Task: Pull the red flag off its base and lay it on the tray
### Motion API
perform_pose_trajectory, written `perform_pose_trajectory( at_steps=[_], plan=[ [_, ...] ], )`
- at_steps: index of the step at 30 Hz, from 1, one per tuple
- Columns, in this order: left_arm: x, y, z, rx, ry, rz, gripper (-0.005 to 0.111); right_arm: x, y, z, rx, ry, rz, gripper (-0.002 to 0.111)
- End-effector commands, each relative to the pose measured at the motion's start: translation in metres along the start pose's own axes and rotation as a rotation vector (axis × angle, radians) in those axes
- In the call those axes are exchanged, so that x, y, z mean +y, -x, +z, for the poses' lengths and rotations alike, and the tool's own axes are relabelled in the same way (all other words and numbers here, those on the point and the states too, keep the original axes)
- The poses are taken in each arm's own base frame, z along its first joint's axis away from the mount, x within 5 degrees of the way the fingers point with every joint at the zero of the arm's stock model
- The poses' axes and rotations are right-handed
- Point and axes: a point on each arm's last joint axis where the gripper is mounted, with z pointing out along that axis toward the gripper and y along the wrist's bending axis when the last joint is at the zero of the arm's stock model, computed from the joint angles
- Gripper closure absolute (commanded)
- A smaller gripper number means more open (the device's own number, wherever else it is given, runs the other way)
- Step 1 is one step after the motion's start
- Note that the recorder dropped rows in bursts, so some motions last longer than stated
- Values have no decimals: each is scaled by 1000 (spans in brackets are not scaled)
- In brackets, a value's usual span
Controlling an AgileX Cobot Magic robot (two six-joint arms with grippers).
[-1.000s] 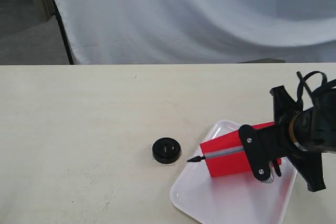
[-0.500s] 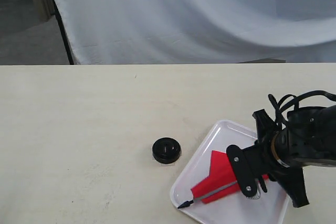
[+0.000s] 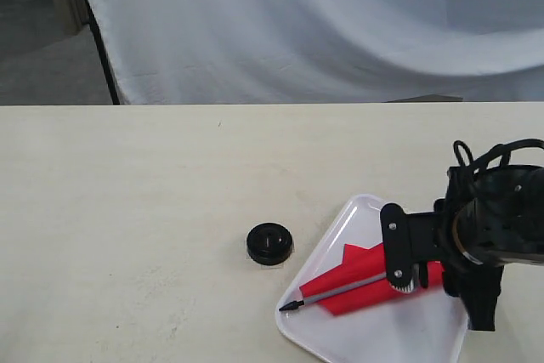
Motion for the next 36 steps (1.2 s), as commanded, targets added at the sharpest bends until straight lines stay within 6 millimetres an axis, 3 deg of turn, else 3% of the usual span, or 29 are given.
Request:
perform_pose_trajectory(
  at_steps=[1, 3, 6, 8, 12, 18, 24, 29, 32, 36],
  plan=[
    [0, 0, 0, -2, -4, 2, 107, -6, -10, -13, 36, -39, 66, 63],
    [0, 0, 0, -2, -4, 2, 107, -9, -12, -20, 26, -65, 90, 75],
    [0, 0, 0, -2, -4, 2, 107, -14, -18, -29, 29, -96, 193, 109],
    [0, 0, 0, -2, -4, 2, 107, -17, -28, -31, 34, -108, 366, 108],
    [0, 0, 0, -2, -4, 2, 107, -21, -65, -26, 114, -106, 869, 109],
    [0, 0, 0, -2, -4, 2, 107, -29, -89, -43, 84, -6, 1306, 109],
    [0, 0, 0, -2, -4, 2, 107, -23, -102, -70, -30, 225, 1497, 109],
    [0, 0, 0, -2, -4, 2, 107, -18, -113, -106, -329, 326, 1614, 109],
    [0, 0, 0, -2, -4, 2, 107, -7, -119, -130, -437, 269, 1645, 109],
    [0, 0, 0, -2, -4, 2, 107, 20, -119, -159, -526, 51, 1594, 109]
  ],
)
